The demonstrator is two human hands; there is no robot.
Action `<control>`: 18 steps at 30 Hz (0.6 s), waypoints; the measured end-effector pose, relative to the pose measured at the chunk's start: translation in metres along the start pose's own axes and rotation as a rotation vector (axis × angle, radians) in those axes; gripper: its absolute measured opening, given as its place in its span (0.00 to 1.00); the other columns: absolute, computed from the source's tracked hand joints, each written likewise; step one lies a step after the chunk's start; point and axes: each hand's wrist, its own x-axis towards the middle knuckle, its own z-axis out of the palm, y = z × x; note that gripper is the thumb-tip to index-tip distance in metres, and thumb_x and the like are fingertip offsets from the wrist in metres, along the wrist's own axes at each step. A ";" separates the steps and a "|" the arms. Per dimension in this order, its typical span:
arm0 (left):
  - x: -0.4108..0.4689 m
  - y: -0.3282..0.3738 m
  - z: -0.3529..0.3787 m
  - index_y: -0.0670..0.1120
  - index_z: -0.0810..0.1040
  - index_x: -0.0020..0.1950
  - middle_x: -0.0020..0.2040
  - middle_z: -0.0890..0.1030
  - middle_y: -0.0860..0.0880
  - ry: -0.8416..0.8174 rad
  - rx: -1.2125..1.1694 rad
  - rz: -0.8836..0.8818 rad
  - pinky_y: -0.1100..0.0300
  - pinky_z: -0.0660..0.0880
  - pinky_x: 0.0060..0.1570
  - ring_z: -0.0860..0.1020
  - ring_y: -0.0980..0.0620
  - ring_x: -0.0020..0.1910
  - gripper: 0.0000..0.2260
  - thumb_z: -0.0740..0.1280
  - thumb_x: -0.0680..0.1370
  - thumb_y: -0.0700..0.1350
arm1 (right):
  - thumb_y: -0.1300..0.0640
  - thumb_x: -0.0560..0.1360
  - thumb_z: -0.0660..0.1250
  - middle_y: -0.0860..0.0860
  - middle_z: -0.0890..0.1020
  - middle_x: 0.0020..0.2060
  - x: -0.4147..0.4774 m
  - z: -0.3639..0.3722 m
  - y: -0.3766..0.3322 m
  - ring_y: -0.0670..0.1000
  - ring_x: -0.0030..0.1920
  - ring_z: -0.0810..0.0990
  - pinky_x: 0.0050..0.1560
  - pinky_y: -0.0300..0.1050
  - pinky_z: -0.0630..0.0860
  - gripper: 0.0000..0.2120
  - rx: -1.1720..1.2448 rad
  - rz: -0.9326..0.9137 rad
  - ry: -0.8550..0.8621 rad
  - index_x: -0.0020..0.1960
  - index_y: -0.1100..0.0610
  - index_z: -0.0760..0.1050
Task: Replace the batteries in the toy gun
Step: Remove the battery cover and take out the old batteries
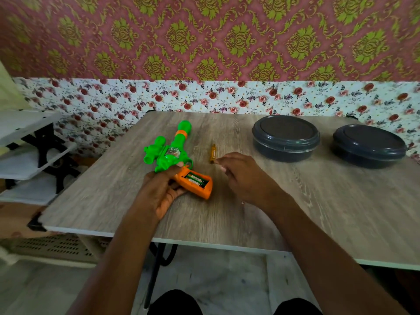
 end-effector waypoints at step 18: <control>0.006 -0.001 -0.002 0.39 0.79 0.61 0.51 0.87 0.38 0.004 -0.027 -0.014 0.41 0.84 0.43 0.87 0.43 0.48 0.11 0.70 0.79 0.36 | 0.61 0.78 0.67 0.61 0.79 0.56 0.063 0.010 -0.026 0.63 0.55 0.80 0.52 0.56 0.80 0.10 -0.197 0.259 -0.038 0.59 0.59 0.78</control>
